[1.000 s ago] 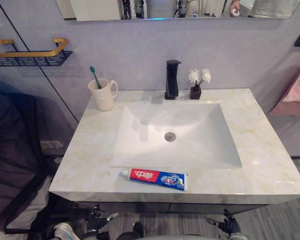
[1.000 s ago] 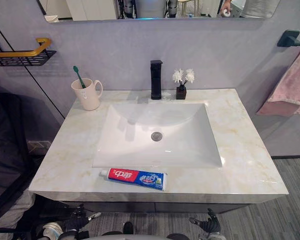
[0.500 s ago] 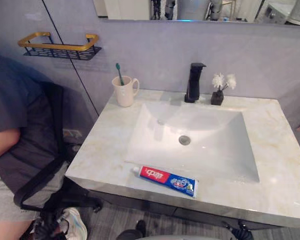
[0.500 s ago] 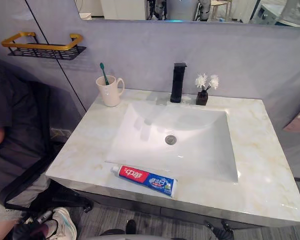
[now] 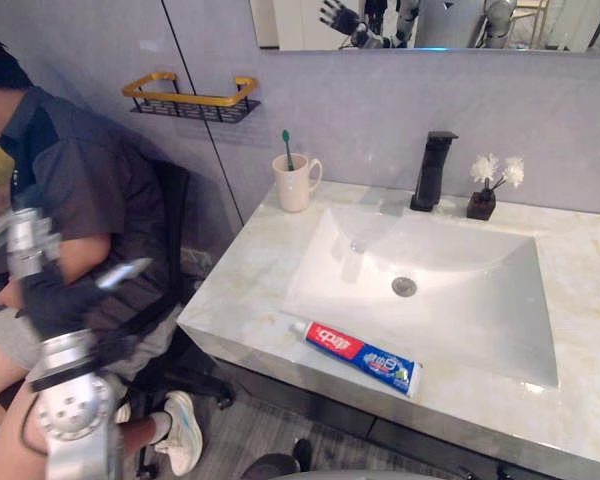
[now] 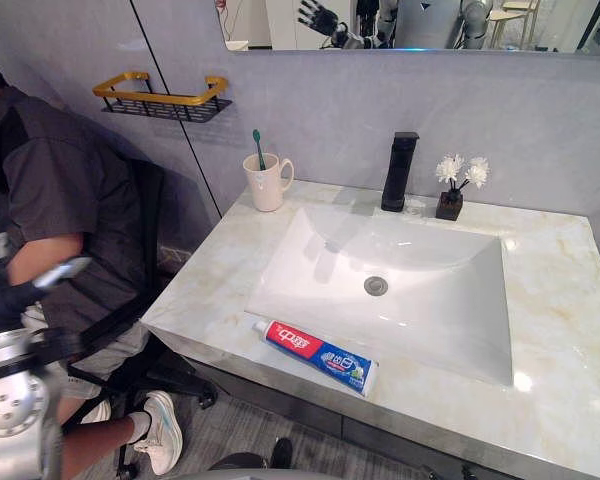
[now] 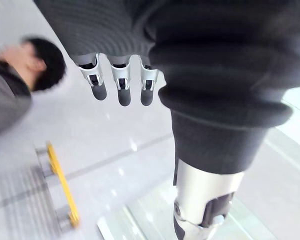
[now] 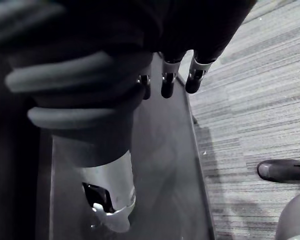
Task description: Organize washtable
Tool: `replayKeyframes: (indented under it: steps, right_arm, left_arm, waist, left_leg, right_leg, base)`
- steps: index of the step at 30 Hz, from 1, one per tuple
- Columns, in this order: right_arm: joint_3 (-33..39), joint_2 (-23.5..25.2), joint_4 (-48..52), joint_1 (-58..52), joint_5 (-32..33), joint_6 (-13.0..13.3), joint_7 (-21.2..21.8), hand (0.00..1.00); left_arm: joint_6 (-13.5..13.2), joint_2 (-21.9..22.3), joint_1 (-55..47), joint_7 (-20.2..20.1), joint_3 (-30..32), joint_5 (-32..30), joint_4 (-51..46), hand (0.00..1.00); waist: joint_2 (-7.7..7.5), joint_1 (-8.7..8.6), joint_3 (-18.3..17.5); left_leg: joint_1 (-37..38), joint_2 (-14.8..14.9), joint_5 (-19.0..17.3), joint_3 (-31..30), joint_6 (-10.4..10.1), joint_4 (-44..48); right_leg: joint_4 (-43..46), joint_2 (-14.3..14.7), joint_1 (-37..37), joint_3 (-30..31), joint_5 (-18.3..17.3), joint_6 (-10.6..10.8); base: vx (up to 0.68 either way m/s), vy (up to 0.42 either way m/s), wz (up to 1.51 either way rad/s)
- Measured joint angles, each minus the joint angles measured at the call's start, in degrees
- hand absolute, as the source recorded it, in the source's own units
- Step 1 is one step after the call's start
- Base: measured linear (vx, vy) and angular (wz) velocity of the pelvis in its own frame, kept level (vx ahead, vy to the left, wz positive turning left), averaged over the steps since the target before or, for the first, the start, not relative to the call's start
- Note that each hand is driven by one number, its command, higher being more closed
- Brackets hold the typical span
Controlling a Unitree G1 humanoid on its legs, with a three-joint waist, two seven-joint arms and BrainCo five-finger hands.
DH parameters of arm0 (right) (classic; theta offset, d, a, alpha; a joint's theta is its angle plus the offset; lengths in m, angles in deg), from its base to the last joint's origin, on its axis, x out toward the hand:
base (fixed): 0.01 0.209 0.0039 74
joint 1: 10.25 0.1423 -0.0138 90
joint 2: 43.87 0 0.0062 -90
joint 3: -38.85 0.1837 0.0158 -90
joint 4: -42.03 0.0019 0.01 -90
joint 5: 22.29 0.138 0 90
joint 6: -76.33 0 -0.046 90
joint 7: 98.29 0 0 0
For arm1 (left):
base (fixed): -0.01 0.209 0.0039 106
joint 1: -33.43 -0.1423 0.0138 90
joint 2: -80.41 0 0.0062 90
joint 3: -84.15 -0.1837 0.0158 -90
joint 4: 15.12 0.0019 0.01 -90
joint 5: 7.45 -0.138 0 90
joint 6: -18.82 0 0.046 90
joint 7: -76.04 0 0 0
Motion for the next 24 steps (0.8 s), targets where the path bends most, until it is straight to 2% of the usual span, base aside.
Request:
replayKeyframes:
  steps: [2, 5, 9, 12, 16, 24]
  right_arm:
    - [-0.78, -0.45, -0.13, 0.43, 0.02, 0.11, 0.83, 0.0]
    - [-3.28, -0.74, -1.43, 1.34, 0.02, 0.37, 1.15, 0.0]
    - [-4.66, -0.78, -3.59, 2.44, -0.01, 0.59, 2.39, 0.0]
    - [-5.27, -0.71, -4.73, 3.22, -0.03, 0.66, 3.2, 0.0]
    - [-5.49, -0.61, -4.72, 3.5, -0.06, 0.66, 3.32, 0.0]
    - [-5.53, -0.61, -4.7, 3.97, -0.13, 0.66, 3.37, 0.0]
  left_arm:
    - [-0.57, -2.54, 0.79, -1.8, -6.13, -3.82, -1.37, 0.0]
    - [-0.45, -6.13, 2.32, -4.53, -15.48, -9.97, -0.96, 0.0]
    - [-0.32, -7.09, 3.43, -8.77, -24.38, -16.59, 4.63, 0.0]
    - [0.29, -7.08, 4.63, -10.47, -28.77, -20.5, 9.65, 0.0]
    - [0.98, -6.96, 7.75, -10.66, -33.43, -24.9, 16.17, 0.0]
    - [2.41, -6.94, 10.31, -11.66, -37.25, -34.94, 24.26, 0.0]
  waist:
    - [0.0, -1.2, -0.06]
    - [-0.71, -1.44, -0.32]
    - [-1.93, -2.71, -1.36]
    - [-2.54, -2.66, -1.37]
    - [-2.81, -2.8, -1.37]
    - [-3.12, -3.02, -1.19]
  left_leg:
    - [-0.49, 0.05, 0.0, -0.29, -0.05, 0.41]
    - [-0.5, 0.63, 0.28, 0.01, -0.74, -0.42]
    - [-0.34, 0.99, 1.16, 0.16, -0.71, -1.5]
    - [0.43, 1.53, 1.18, 1.25, -0.75, -2.22]
    - [1.45, 1.93, 1.39, 1.85, -0.98, -3.36]
    - [2.99, 2.25, 1.62, 3.3, -1.06, -5.36]
  right_leg:
    - [-0.05, 0.22, -0.11, -0.18, 0.05, 0.2]
    - [-0.54, 0.71, -0.53, 0.42, 0.4, 0.28]
    - [-0.55, 0.93, -0.99, 1.1, 0.84, -0.4]
    - [-0.61, 1.1, -1.05, 2.35, 0.94, -0.54]
    - [-0.64, 1.29, -0.99, 3.24, 0.94, -0.55]
    - [-1.01, 1.17, -1.0, 4.45, 0.93, -0.53]
  base:
    - [-0.06, 0.011, 0.05]
    - [-0.03, -0.008, -0.05]
    - [0.02, -0.012, -0.03]
    - [0.03, -0.014, -0.2]
    - [0.02, -0.015, -0.12]
    - [0.02, -0.003, -0.1]
